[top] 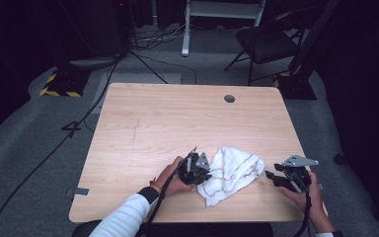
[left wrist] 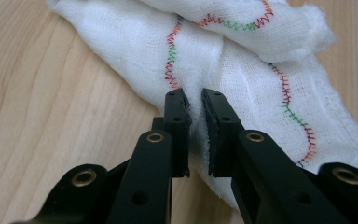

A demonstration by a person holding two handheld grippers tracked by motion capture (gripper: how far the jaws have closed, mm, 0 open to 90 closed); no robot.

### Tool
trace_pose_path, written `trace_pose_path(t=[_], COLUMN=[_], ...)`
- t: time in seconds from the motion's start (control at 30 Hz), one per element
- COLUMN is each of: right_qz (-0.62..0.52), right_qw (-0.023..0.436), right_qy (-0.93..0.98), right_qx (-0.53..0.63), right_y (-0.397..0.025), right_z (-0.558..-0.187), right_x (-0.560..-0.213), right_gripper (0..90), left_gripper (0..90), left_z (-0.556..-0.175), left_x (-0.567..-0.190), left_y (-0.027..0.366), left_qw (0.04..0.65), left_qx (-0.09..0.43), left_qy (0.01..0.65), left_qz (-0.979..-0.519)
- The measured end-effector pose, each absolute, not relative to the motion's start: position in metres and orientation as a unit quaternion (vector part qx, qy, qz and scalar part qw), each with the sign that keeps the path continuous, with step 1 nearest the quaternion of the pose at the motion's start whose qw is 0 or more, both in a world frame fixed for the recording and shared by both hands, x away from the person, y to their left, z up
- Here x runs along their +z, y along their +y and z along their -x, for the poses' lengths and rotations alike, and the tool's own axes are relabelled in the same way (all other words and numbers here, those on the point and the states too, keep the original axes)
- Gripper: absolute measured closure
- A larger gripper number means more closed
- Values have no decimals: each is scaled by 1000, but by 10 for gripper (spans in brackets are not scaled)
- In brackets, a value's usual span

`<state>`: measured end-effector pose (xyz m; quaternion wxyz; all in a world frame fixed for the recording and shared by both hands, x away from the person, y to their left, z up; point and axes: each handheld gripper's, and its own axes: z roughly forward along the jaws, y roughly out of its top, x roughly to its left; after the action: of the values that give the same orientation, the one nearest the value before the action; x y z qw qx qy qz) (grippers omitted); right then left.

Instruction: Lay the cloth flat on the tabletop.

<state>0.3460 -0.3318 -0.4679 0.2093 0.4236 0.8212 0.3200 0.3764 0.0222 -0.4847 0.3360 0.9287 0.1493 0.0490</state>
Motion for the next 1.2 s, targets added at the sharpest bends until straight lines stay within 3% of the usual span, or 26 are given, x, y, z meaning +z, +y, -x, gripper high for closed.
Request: trace_pose_path(t=[0.17, 0.47, 0.53, 0.67, 0.7, 0.77, 0.8, 0.83, 1.1, 1.2], right_qz=[-424, -373, -366, -367, -364, -362, -362, -353, -332, -332], right_qw=[190, 167, 169, 171, 183, 187, 187, 192, 211, 209], right_qy=[812, 839, 847, 847, 848, 848, 848, 850, 856, 856], right_qx=[354, 358, 347, 345, 340, 340, 340, 341, 335, 336], right_y=[-334, -296, -290, -286, -285, -284, -284, -282, -271, -272], right_z=[-340, -339, -343, -350, -353, -358, -358, -362, -367, -366], right_x=[-464, -468, -472, -474, -475, -476, -476, -476, -474, -474], right_gripper=[472, 445, 448, 549, 685, 786, 786, 858, 881, 881], left_gripper=[760, 694, 628, 401, 341, 287, 287, 241, 227, 246], left_z=[-355, -325, -324, -325, -326, -326, -326, -324, -309, -312], left_x=[-484, -486, -487, -484, -480, -479, -477, -473, -467, -481], left_y=[34, 41, 40, 36, 33, 30, 26, 16, -23, -36], left_qw=[327, 332, 333, 343, 360, 364, 365, 368, 379, 352], left_qx=[42, 41, 40, 42, 47, 52, 55, 67, 75, 73], left_qy=[157, 161, 163, 166, 172, 172, 170, 166, 119, 119], left_qz=[-931, -928, -928, -924, -916, -914, -914, -912, -914, -926])
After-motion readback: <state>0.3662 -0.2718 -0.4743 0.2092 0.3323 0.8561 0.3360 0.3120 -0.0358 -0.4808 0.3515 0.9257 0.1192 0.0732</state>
